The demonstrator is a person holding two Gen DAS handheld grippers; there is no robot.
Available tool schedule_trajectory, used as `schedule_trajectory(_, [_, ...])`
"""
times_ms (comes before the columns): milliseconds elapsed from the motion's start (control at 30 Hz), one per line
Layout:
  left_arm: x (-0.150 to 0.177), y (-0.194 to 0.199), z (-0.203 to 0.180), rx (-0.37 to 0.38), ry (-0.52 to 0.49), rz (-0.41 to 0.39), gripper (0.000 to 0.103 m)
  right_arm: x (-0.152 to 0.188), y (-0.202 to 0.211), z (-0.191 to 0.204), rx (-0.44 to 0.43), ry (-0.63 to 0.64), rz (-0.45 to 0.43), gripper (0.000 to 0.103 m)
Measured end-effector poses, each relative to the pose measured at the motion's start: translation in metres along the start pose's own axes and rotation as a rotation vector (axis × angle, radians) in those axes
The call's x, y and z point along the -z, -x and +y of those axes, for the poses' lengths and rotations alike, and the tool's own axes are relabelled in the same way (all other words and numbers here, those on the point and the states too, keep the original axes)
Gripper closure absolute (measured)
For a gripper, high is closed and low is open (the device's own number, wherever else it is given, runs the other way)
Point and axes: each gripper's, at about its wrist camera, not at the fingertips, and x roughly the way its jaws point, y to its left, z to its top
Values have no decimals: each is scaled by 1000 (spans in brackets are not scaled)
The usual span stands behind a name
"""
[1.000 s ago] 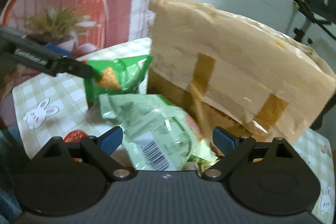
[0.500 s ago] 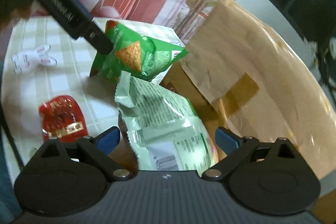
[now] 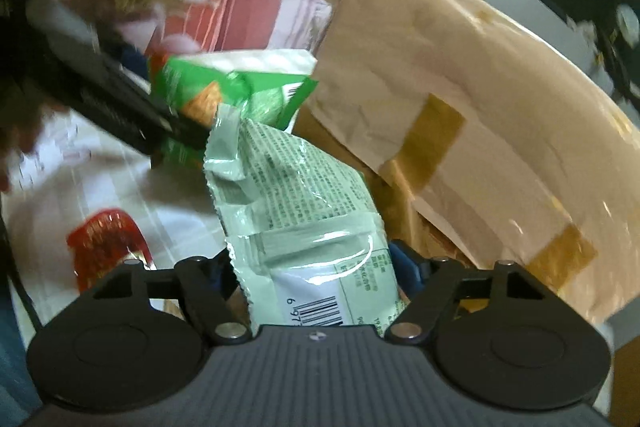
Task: Organize snacks
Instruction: 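Grasp the green chip bag with the left tool while the right tool grasps the pale green bag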
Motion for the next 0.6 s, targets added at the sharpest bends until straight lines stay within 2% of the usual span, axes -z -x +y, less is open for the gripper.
schedule_trajectory(133, [-3,-10,-3,27,-3,8,22,-2,7,-6,-27,-71,-9,28])
schedule_trajectory(267, [2,0,-7,22,-17,-3,40,-4,18,-12,-44,-108,-31,29])
schedule_trajectory(400, [5,22,3,46,39,-22,42,-7,31,-18,-67,-140,-65,30])
schedule_trajectory(600, [2,69,16,39,87,-50,42,-13,59,-27,-116,-188,-130,30])
